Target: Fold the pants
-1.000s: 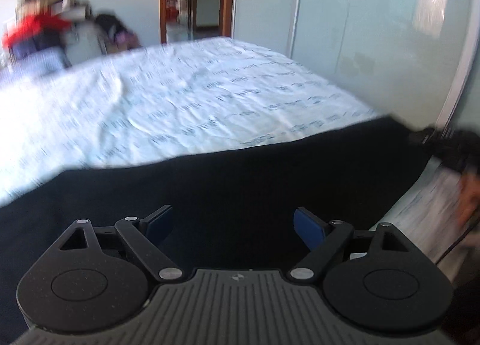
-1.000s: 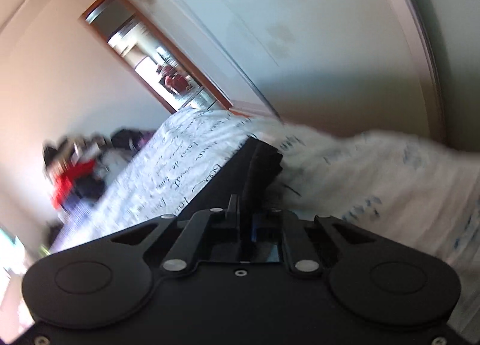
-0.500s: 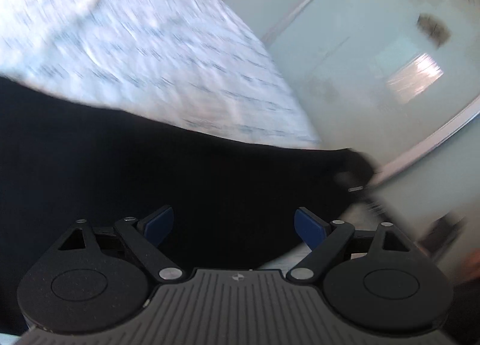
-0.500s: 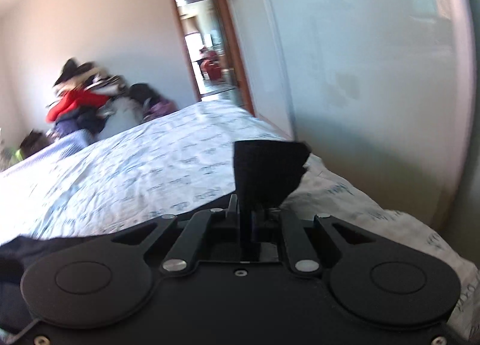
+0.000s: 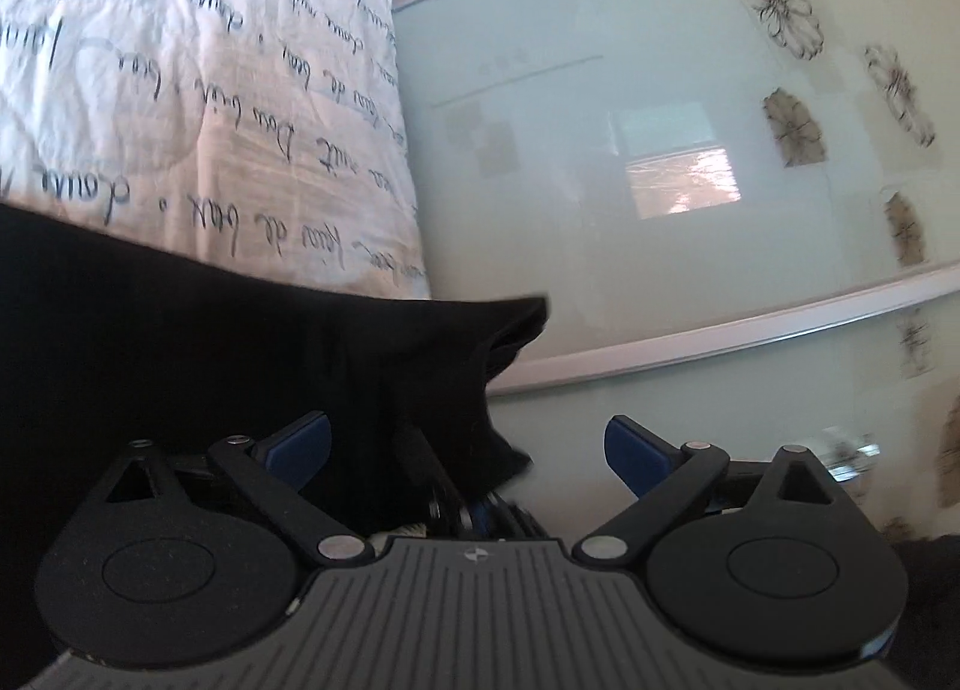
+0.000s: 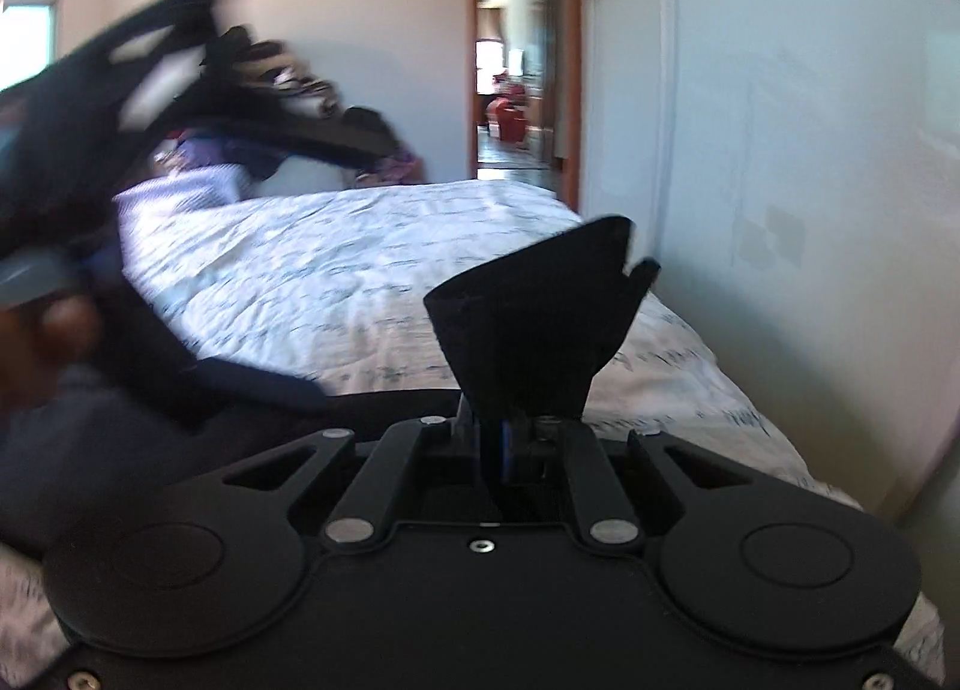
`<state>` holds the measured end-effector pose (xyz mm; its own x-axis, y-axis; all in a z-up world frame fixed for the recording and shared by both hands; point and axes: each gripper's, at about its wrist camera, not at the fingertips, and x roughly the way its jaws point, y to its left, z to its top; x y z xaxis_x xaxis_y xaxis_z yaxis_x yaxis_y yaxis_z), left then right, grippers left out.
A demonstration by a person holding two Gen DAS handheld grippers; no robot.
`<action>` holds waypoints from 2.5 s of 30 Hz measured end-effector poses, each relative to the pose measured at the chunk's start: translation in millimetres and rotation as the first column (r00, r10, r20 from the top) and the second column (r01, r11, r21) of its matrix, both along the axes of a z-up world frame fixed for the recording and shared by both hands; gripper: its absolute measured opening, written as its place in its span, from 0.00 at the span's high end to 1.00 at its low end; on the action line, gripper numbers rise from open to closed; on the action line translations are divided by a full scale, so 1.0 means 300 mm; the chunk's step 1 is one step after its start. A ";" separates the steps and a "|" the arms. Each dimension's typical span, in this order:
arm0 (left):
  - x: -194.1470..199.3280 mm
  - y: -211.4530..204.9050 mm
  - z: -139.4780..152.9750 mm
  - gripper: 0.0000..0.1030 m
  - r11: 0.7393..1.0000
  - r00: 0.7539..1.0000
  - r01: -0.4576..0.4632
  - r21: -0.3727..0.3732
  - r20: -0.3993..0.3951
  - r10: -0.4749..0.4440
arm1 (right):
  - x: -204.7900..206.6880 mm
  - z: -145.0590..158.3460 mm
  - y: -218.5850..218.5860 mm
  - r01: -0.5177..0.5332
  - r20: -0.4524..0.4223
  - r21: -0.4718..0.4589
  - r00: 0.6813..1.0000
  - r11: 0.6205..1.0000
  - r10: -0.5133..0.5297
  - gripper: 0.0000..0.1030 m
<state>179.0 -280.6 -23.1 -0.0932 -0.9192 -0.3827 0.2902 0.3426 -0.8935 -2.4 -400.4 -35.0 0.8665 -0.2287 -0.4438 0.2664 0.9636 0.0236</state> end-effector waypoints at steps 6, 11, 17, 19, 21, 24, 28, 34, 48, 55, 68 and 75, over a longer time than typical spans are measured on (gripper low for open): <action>0.004 0.025 -0.008 0.07 1.000 0.999 -0.026 0.012 0.026 0.025 | -0.002 0.010 0.123 -0.164 -0.025 -0.092 0.986 0.982 0.162 0.93; 0.036 0.068 -0.071 0.39 0.995 0.995 -0.088 0.046 -0.048 0.090 | -0.026 -0.004 0.187 -0.219 -0.040 -0.156 0.976 0.963 0.215 0.92; 0.017 0.090 -0.091 0.78 0.985 0.991 -0.129 0.118 0.034 0.126 | -0.030 -0.013 0.192 -0.211 -0.059 -0.174 0.977 0.962 0.204 0.92; 0.005 0.097 -0.087 0.85 0.981 0.988 -0.140 0.136 0.090 0.129 | -0.024 -0.013 0.190 -0.216 -0.055 -0.170 0.976 0.961 0.209 0.79; -0.006 0.103 -0.076 0.87 0.977 0.982 -0.152 0.148 0.137 0.132 | -0.010 -0.017 0.203 -0.226 -0.060 -0.174 0.974 0.958 0.218 0.79; -0.021 0.126 -0.057 0.87 0.972 0.970 -0.166 0.164 0.205 0.131 | 0.004 -0.013 0.226 -0.220 -0.055 -0.194 0.975 0.956 0.213 0.90; -0.038 0.193 -0.024 0.87 0.969 0.954 -0.182 0.166 0.269 0.134 | 0.010 -0.001 0.274 -0.244 -0.037 -0.220 0.970 0.944 0.242 0.92; -0.053 0.332 0.023 0.88 0.936 0.911 -0.266 0.232 0.378 0.166 | 0.030 0.011 0.377 -0.332 -0.020 -0.225 0.942 0.916 0.336 0.92; -0.050 0.629 0.031 0.93 0.810 0.811 -0.457 0.367 0.546 0.210 | 0.119 0.001 0.626 -0.545 -0.009 -0.174 0.834 0.820 0.552 0.92; -0.070 0.708 0.030 0.94 0.764 0.765 -0.516 0.386 0.609 0.210 | 0.144 0.007 0.688 -0.604 -0.022 -0.180 0.792 0.777 0.610 0.92; -0.059 0.708 -0.028 0.68 0.686 0.767 -0.549 0.478 0.614 0.187 | 0.242 0.002 0.659 -0.624 -0.065 -0.036 0.781 0.780 0.622 0.92; -0.069 0.725 0.005 0.48 0.563 0.678 -0.668 0.488 0.711 0.188 | 0.286 -0.018 0.672 -0.654 -0.097 0.000 0.753 0.756 0.651 0.84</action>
<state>158.2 -63.2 -21.7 0.6683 -0.2265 -0.7085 0.2432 0.9667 -0.0797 83.6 -198.7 -40.5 0.7692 0.3631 -0.5258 -0.4283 0.9036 -0.0026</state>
